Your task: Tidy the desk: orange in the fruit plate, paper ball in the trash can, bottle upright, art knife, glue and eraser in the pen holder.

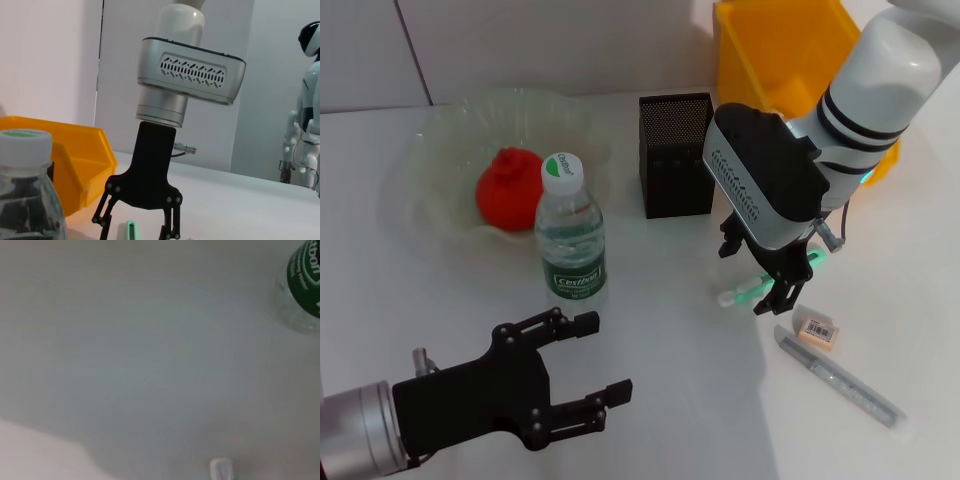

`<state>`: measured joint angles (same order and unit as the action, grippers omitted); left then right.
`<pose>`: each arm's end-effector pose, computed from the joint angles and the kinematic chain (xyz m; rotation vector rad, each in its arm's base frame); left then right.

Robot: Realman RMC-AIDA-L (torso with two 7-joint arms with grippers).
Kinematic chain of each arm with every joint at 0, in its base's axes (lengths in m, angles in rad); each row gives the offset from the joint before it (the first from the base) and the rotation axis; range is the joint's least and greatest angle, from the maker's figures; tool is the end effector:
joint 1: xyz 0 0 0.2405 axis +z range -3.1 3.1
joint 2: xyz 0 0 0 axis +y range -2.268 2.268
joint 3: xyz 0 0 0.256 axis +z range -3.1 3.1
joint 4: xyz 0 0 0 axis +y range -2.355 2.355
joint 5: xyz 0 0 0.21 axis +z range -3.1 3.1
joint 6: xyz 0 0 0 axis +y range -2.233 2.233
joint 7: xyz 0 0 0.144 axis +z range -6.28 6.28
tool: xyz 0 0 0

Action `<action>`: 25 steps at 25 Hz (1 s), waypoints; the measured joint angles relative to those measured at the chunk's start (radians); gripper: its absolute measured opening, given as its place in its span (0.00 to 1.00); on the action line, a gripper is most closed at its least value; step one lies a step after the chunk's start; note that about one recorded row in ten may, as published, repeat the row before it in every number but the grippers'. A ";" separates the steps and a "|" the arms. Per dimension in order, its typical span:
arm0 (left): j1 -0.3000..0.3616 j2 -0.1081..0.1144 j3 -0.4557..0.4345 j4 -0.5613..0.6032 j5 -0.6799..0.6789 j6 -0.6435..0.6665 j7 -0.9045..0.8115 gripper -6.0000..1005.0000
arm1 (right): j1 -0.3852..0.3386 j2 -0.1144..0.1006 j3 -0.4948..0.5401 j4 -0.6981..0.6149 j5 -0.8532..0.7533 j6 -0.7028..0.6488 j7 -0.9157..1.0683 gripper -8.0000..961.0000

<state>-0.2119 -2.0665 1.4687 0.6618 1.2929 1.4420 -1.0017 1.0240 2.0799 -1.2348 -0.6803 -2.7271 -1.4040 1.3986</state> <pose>-0.2603 0.2446 -0.0604 -2.7513 -0.3402 -0.9289 0.1728 0.4038 -0.0466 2.9103 0.5682 0.8740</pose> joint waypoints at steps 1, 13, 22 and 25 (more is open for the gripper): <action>0.000 0.000 0.000 0.000 0.000 0.000 0.000 0.78 | 0.000 0.000 0.001 0.004 0.000 0.001 0.000 0.84; -0.009 -0.001 0.001 -0.018 0.000 0.000 0.000 0.78 | 0.016 -0.003 0.008 0.056 0.000 0.017 0.005 0.81; -0.015 -0.001 0.001 -0.025 0.000 0.018 0.004 0.78 | 0.016 -0.002 0.003 0.059 0.000 0.016 0.007 0.79; -0.015 -0.001 -0.002 -0.025 0.000 0.025 0.005 0.78 | 0.016 -0.002 0.006 0.059 0.002 0.016 0.008 0.78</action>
<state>-0.2270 -2.0678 1.4671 0.6366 1.2931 1.4666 -0.9965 1.0397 2.0783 -1.2288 -0.6212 -2.7254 -1.3878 1.4070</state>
